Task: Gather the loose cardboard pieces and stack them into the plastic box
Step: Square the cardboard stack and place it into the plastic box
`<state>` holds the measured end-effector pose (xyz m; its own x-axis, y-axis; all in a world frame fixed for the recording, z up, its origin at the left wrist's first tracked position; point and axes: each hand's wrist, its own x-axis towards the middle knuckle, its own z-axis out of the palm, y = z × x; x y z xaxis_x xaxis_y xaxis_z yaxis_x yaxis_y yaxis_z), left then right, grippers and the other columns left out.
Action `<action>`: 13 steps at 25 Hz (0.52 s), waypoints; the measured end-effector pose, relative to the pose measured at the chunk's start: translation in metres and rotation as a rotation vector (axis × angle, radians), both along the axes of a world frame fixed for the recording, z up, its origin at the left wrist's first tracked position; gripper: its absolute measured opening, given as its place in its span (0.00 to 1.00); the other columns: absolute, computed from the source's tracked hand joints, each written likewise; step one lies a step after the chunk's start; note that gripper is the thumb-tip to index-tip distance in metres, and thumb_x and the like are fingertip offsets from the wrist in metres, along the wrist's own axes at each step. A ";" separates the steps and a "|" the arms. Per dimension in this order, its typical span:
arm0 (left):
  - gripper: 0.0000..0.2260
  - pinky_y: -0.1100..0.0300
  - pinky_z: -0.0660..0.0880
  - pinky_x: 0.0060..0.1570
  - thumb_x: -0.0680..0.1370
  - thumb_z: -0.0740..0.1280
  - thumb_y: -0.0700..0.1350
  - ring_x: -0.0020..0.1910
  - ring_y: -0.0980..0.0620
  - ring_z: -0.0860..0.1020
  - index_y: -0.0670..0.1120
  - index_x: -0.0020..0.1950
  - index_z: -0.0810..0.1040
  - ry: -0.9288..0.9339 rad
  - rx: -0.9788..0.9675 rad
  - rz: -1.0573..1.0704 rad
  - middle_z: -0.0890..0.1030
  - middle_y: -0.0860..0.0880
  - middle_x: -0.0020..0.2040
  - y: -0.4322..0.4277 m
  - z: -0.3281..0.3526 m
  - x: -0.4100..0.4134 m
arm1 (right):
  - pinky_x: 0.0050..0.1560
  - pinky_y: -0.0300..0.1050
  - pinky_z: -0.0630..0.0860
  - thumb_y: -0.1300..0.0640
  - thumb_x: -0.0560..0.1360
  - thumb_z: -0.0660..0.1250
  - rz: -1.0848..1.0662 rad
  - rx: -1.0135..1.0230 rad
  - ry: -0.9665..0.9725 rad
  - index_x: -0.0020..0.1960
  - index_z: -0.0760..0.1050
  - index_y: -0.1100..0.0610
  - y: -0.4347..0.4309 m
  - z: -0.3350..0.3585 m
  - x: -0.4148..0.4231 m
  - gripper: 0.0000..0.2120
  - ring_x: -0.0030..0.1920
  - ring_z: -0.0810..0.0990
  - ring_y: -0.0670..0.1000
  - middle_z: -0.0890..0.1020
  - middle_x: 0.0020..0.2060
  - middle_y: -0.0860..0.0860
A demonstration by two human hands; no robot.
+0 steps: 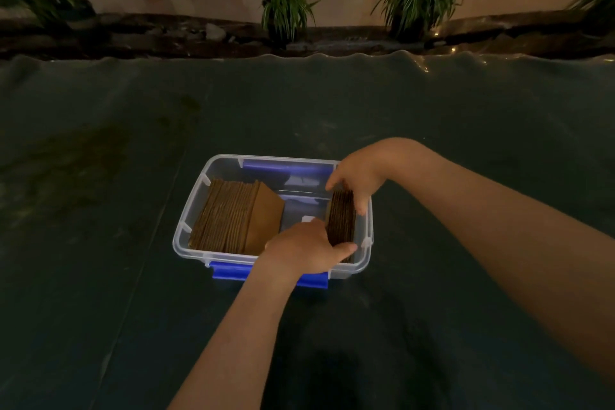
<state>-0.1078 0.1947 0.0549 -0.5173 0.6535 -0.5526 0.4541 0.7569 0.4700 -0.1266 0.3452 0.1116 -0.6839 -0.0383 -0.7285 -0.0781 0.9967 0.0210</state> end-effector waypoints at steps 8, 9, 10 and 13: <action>0.17 0.67 0.62 0.33 0.70 0.68 0.56 0.36 0.60 0.70 0.52 0.54 0.71 -0.092 0.039 -0.011 0.74 0.56 0.44 0.008 -0.002 -0.011 | 0.51 0.49 0.74 0.66 0.76 0.55 -0.027 -0.059 0.189 0.55 0.76 0.63 -0.004 -0.004 0.020 0.14 0.49 0.77 0.57 0.79 0.52 0.60; 0.16 0.67 0.61 0.32 0.69 0.68 0.57 0.35 0.61 0.68 0.53 0.52 0.69 -0.088 0.035 -0.010 0.72 0.59 0.40 0.008 -0.004 -0.012 | 0.51 0.48 0.74 0.66 0.76 0.55 -0.039 -0.063 0.208 0.54 0.76 0.62 -0.005 -0.007 0.022 0.13 0.50 0.78 0.57 0.80 0.51 0.59; 0.16 0.66 0.60 0.31 0.69 0.68 0.57 0.34 0.61 0.67 0.54 0.50 0.68 -0.085 0.023 -0.007 0.70 0.60 0.37 0.008 -0.005 -0.013 | 0.50 0.47 0.74 0.65 0.76 0.56 -0.053 -0.067 0.224 0.54 0.77 0.61 -0.005 -0.007 0.024 0.13 0.50 0.79 0.57 0.80 0.51 0.59; 0.16 0.66 0.59 0.30 0.68 0.69 0.58 0.33 0.62 0.66 0.55 0.46 0.65 -0.066 0.010 -0.025 0.68 0.60 0.36 0.008 -0.007 -0.016 | 0.51 0.48 0.75 0.65 0.76 0.56 -0.085 -0.090 0.258 0.54 0.77 0.61 -0.003 -0.012 0.025 0.12 0.50 0.79 0.56 0.80 0.50 0.58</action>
